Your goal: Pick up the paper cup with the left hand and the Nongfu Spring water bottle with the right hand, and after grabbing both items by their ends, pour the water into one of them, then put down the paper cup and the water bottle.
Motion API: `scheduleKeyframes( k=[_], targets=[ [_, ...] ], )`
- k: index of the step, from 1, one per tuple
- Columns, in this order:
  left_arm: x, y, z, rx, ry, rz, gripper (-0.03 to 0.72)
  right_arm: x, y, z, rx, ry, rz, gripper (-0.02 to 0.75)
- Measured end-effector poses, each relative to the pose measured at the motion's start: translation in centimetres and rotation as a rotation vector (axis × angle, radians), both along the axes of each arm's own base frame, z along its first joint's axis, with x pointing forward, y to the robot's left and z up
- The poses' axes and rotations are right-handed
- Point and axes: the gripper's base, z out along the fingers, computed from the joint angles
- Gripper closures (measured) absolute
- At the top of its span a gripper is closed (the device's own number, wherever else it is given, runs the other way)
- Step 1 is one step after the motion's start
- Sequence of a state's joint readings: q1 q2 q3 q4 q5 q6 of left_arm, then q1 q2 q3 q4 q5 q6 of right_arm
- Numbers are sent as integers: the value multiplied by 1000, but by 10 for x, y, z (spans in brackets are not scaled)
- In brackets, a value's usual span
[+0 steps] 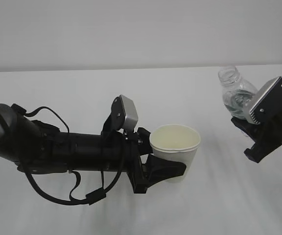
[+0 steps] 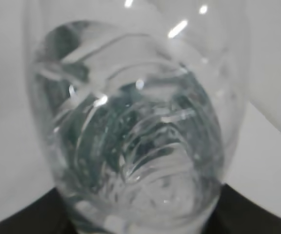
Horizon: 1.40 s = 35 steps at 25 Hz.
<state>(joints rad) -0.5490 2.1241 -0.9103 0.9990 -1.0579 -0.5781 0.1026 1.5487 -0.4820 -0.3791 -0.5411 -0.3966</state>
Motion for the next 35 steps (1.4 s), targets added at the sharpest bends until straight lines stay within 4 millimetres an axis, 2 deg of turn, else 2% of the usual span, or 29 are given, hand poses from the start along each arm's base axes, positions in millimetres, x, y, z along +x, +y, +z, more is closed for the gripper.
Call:
scheduleKeyframes(
  k=[6,10,29,35],
  targets=[
    [4,-10,4,1,-30,-12,208,0,0,0,-72,-25,38,374],
    [2,-18,-2,6,-19,-20,208,1,0,1,-111,-40,60,374],
    [2,-19,-3,-19,-10,-18,208,1,0,1,-331,-110,176,374],
    [2,-19,-3,-18,-7,-19,208,1,1,1,-354,-130,198,376]
  ],
)
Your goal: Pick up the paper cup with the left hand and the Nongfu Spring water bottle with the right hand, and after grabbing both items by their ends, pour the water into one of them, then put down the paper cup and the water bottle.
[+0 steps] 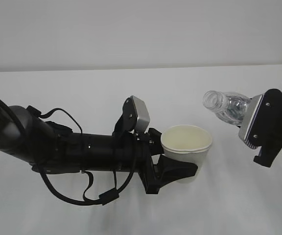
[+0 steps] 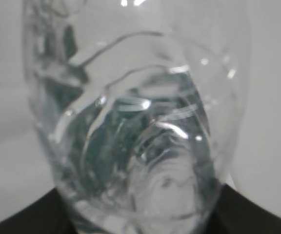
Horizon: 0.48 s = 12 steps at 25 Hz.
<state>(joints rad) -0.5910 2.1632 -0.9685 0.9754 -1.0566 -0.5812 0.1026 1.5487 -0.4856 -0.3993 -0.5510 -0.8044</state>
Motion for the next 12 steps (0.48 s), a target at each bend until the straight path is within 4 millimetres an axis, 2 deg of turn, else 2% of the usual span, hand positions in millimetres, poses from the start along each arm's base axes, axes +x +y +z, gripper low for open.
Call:
scheduleKeyframes(
  k=[12],
  targets=[
    [0,0,0,-1,0,0,208,0,3,3,-79,-69,77,376]
  ],
)
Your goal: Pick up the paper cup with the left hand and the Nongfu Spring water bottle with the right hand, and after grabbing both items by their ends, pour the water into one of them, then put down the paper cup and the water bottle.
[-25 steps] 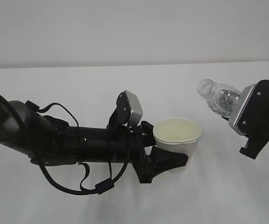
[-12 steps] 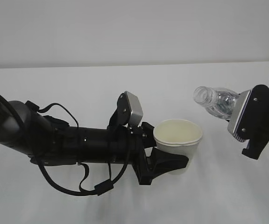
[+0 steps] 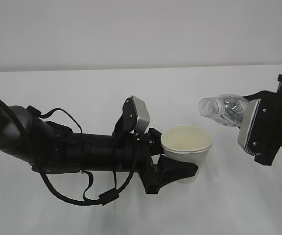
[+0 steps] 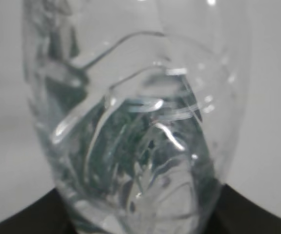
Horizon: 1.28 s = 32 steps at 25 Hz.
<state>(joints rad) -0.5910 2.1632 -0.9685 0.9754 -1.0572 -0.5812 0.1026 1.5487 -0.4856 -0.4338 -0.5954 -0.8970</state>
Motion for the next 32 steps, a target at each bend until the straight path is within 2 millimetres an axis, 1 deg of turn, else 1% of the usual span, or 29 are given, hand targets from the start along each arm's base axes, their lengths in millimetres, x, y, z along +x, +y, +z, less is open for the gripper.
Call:
scheduleKeyframes(
  k=[11,22,32],
  targets=[
    [-2,-1,2,-22,17,-20,208,0,2,1,-61,-34,49,376],
    [-5,-1,0,-6,11,-58,208,0,2,2,-108,-66,75,377],
    [-6,-1,0,-3,8,-69,208,0,2,2,-194,-103,115,377]
  ],
)
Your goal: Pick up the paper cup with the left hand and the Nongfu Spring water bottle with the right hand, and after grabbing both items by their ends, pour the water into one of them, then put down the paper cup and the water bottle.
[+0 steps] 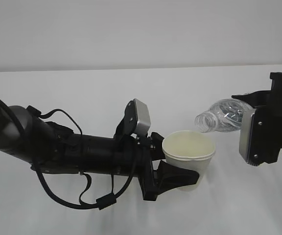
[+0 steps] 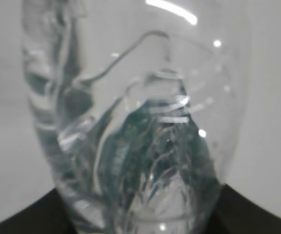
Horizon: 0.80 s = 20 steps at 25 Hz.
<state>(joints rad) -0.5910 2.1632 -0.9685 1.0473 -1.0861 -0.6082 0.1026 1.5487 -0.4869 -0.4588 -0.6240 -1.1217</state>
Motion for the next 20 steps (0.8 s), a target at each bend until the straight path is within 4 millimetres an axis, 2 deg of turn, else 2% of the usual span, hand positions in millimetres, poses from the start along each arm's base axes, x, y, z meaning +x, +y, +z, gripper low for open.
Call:
scheduleKeyframes(
  k=[20],
  targets=[
    [-2,0,-1,8,-5,-19,208,1,1,2,-33,-38,25,377]
  ],
)
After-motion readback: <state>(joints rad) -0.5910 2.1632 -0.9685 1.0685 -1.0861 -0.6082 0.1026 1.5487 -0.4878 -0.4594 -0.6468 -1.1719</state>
